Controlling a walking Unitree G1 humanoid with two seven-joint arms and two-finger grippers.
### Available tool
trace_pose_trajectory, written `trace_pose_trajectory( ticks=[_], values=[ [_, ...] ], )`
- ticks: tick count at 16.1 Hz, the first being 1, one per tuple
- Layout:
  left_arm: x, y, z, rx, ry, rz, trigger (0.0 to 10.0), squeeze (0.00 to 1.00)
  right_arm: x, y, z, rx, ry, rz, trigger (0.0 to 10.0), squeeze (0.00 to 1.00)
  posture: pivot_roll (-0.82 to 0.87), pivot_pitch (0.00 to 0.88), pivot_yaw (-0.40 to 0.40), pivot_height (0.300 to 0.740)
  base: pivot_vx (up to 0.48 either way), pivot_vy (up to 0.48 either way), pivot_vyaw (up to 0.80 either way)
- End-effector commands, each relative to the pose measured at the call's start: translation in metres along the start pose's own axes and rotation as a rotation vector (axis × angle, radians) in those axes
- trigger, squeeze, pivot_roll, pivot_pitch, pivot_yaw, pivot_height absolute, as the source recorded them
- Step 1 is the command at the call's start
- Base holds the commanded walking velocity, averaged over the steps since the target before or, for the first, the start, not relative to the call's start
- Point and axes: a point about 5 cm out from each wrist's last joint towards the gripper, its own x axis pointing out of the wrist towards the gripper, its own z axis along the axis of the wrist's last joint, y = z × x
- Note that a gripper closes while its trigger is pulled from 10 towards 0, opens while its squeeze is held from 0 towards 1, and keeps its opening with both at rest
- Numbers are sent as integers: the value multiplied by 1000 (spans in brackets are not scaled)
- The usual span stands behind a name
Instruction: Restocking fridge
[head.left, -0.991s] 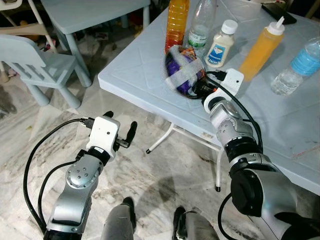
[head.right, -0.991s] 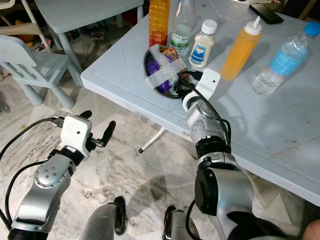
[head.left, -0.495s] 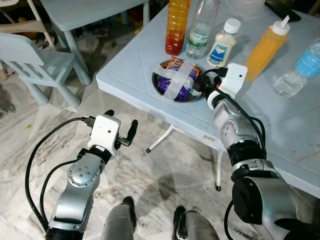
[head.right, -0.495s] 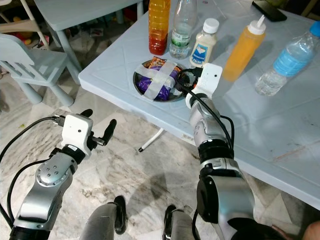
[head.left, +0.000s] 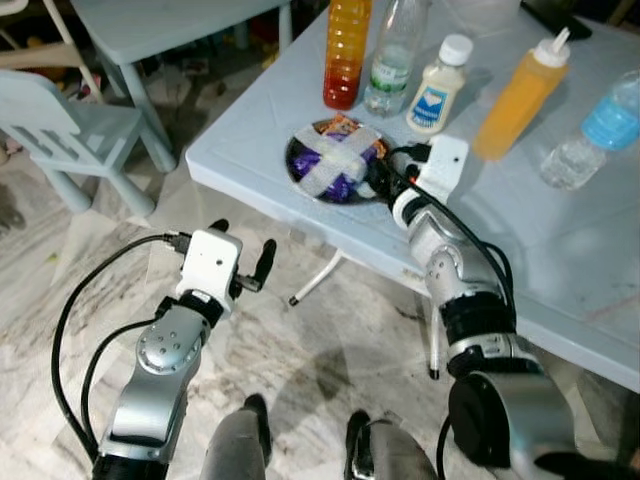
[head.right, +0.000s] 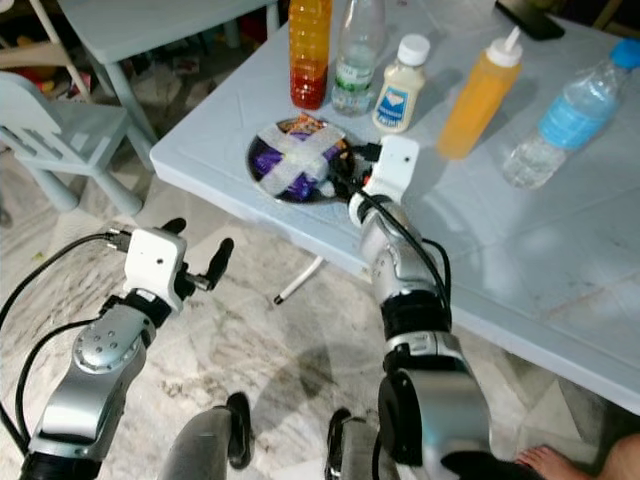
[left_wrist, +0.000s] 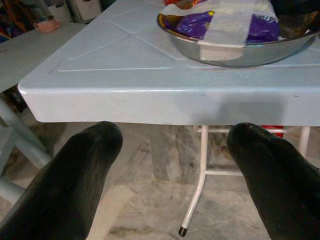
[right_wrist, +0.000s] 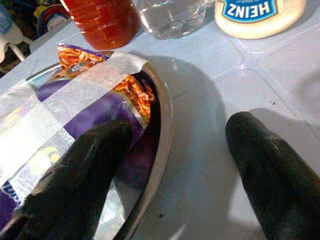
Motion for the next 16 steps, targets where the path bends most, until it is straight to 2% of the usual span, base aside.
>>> trace_pose_trajectory(
  ticks=[1,2,3,6,7,8,10,11,12,16],
  values=[
    [-1,-2,-3,7,11,-6,10000,0,-3,0,-8,13,42,-5,10000,929,154,209,-10,740,0,0,0],
    [0,-2,-3,8,10,-7,10000,0,-4,-2,-11,30,63,-22,10000,569,154,208,-12,740,0,0,0],
    [1,-2,-2,8,7,-5,10000,0,-6,-5,-13,28,76,-27,10000,0,153,206,-13,740,0,0,0],
    [2,-2,-2,7,3,-2,10000,0,-12,-2,-12,19,70,-16,10000,0,151,203,-15,740,0,0,0],
    [2,-3,-1,6,1,-4,10000,0,-13,-4,-15,11,78,-25,6667,0,151,202,-16,740,0,0,0],
    [3,-3,-1,6,-1,-5,10000,0,-14,-7,-16,16,83,-45,0,0,152,200,-16,740,0,0,0],
    [3,-3,0,6,-4,-4,10000,0,-15,-11,-17,18,86,-84,0,0,153,199,-16,740,0,0,0],
    [3,-2,0,7,-5,-2,10000,0,-15,-8,-15,25,78,-71,7255,0,154,196,-16,740,0,0,0],
    [3,-1,0,9,-5,-1,10000,0,-15,-4,-13,28,63,-51,10000,0,155,196,-16,740,0,0,0],
    [4,-1,1,9,-11,3,10000,0,-14,13,-10,47,51,19,10000,0,154,196,-19,740,0,0,0]
  ],
)
